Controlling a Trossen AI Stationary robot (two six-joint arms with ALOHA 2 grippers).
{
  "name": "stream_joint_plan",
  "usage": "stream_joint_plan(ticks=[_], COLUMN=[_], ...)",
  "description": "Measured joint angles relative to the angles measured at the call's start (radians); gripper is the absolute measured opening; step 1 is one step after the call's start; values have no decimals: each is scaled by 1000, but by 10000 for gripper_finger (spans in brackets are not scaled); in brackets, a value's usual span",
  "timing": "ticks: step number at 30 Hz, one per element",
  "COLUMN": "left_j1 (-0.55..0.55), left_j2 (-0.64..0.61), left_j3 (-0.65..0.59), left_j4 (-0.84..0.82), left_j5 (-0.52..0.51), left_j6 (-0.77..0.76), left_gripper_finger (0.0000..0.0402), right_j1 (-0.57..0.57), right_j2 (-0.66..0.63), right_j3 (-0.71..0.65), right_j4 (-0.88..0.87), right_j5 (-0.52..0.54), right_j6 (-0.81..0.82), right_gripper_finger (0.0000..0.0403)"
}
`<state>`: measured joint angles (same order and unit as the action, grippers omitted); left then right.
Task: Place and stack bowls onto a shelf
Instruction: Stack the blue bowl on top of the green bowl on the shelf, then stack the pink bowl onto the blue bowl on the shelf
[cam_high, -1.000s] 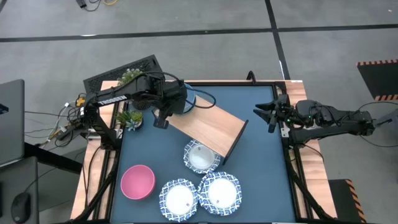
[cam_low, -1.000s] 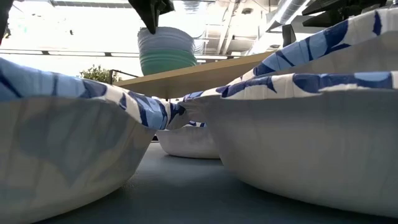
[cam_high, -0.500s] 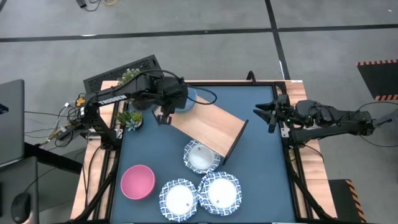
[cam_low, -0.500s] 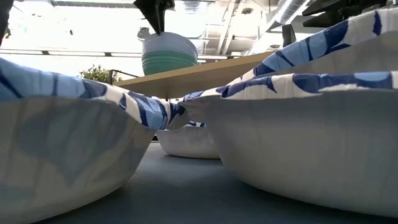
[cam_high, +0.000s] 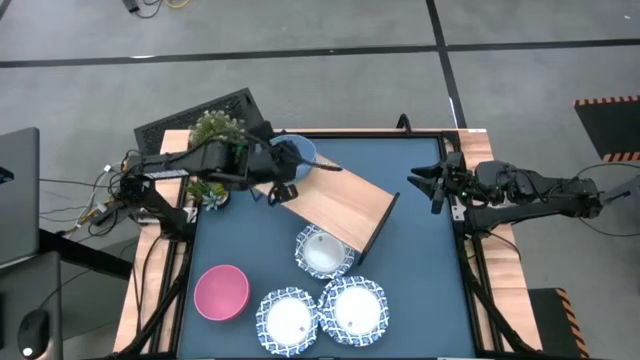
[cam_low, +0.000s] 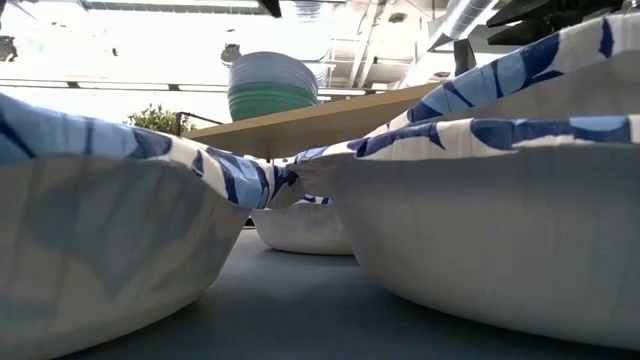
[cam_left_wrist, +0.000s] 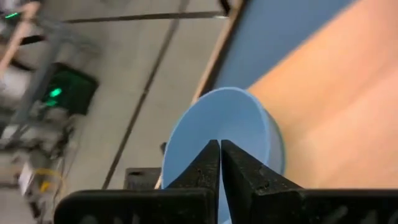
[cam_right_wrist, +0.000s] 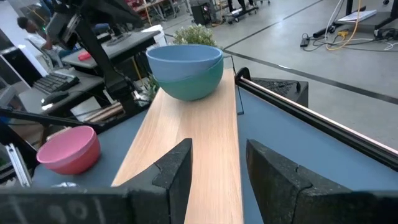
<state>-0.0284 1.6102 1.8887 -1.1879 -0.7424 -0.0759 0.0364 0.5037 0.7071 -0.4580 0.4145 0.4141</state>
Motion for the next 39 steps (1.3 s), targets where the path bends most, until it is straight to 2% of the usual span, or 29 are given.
stream_joint_plan(ticks=[3, 9, 12, 15, 23, 31, 39], left_j1=[-30, -39, -39, -40, -30, -29, -33], left_j2=[-85, -301, -365, -385, -371, -368, -365], left_j3=[-143, -501, -648, -735, -780, -779, -776], left_j4=[114, 525, 720, 815, 774, 696, 675], left_j5=[-49, -41, -31, -29, -71, -15, 25], left_j6=[-81, -101, -95, -103, -191, -292, -296], left_gripper_finger=[0, 0, 0, 0, 0, 0, 0], right_j1=[0, 0, 0, 0, 0, 0, 0], right_j2=[0, 0, 0, 0, 0, 0, 0], right_j3=[0, 0, 0, 0, 0, 0, 0], right_j4=[-16, -36, -37, -37, -34, -34, -34], right_j5=[1, 3, 4, 5, 4, 4, 4], right_j6=[0, -2, -3, -3, 7, 30, 31], right_gripper_finger=[177, 177, 177, 177, 177, 177, 177])
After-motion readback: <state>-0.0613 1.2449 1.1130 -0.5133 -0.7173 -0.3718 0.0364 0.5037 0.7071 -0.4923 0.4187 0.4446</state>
